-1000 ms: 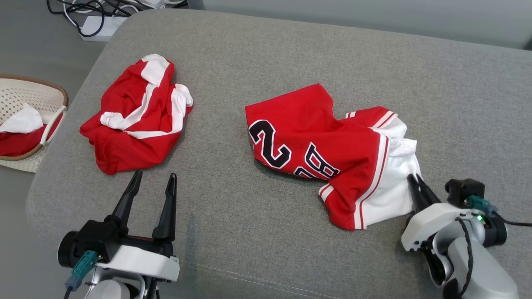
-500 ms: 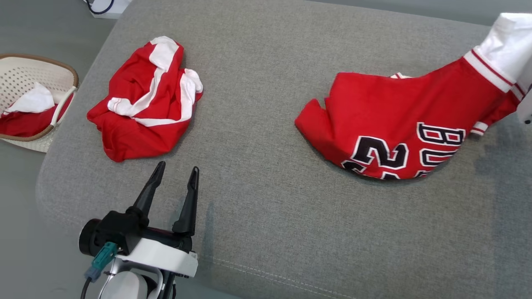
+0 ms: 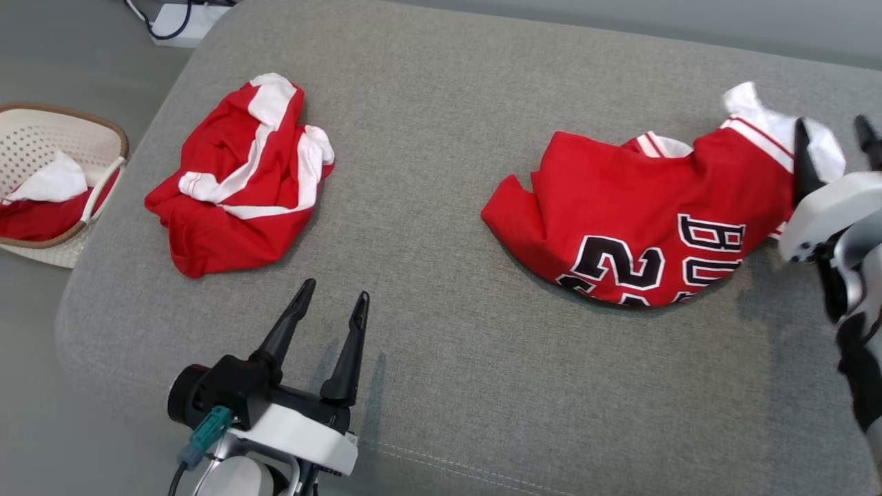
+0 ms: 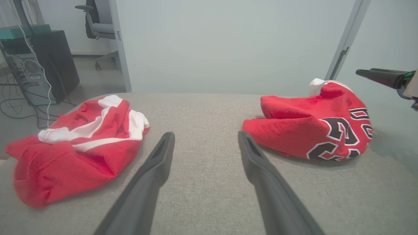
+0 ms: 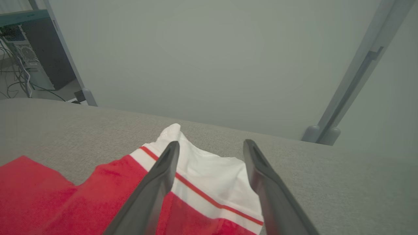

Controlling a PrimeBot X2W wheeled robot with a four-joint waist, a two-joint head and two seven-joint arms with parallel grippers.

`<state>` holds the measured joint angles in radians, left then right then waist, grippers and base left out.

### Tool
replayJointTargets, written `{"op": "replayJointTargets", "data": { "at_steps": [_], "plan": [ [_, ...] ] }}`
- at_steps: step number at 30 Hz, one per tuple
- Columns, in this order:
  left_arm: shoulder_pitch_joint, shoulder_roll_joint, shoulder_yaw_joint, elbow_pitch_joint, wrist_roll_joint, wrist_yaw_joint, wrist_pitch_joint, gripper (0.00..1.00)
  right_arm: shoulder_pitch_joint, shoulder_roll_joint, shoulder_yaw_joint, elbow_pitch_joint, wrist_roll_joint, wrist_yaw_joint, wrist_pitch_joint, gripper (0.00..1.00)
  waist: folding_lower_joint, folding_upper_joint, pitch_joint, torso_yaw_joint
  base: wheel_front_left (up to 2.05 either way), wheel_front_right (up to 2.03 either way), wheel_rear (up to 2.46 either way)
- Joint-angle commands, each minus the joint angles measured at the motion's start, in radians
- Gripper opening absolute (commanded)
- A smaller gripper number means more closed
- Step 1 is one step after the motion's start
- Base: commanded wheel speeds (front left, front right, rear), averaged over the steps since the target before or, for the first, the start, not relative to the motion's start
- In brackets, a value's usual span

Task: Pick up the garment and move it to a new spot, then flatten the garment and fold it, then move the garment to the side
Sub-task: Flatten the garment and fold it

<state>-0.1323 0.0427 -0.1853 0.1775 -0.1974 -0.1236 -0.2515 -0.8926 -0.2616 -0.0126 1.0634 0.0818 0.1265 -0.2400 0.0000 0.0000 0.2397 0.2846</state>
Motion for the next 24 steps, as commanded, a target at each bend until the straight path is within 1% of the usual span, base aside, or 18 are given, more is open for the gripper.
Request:
{"op": "replayJointTargets", "data": {
  "at_steps": [1,6,10,15,19,24],
  "plan": [
    [-0.026,0.008,0.013,-0.016,-0.019,-0.007,-0.01,1.0,0.048,0.031,0.041,-0.044,0.022,0.004,-0.019,1.0,0.0,0.0,-0.019,-0.027,0.0,0.0,0.0],
    [-0.037,0.008,-0.033,0.001,-0.025,-0.007,-0.01,1.0,0.173,0.085,0.151,-0.171,0.106,0.004,-0.021,1.0,0.0,0.0,-0.042,-0.096,0.0,0.0,0.0],
    [-0.041,0.008,-0.038,0.01,-0.026,-0.007,-0.01,1.0,0.275,0.116,0.215,-0.275,0.178,0.004,-0.022,1.0,0.0,0.0,-0.054,-0.161,0.0,0.0,0.0],
    [-0.036,0.008,-0.029,0.016,-0.028,-0.007,-0.01,1.0,0.378,0.144,0.294,-0.342,0.243,0.004,-0.022,1.0,0.0,0.0,-0.071,-0.218,0.0,0.0,0.0],
    [-0.03,0.008,-0.038,0.013,-0.035,-0.007,-0.01,1.0,0.424,0.154,0.352,-0.344,0.294,0.004,-0.022,1.0,0.0,0.0,-0.078,-0.221,0.0,0.0,0.0],
    [-0.025,0.008,-0.051,0.013,-0.038,-0.007,-0.01,1.0,0.431,0.162,0.389,-0.351,0.35,0.004,-0.022,1.0,0.0,0.0,-0.072,-0.193,0.0,0.0,0.0]
  ]
}}
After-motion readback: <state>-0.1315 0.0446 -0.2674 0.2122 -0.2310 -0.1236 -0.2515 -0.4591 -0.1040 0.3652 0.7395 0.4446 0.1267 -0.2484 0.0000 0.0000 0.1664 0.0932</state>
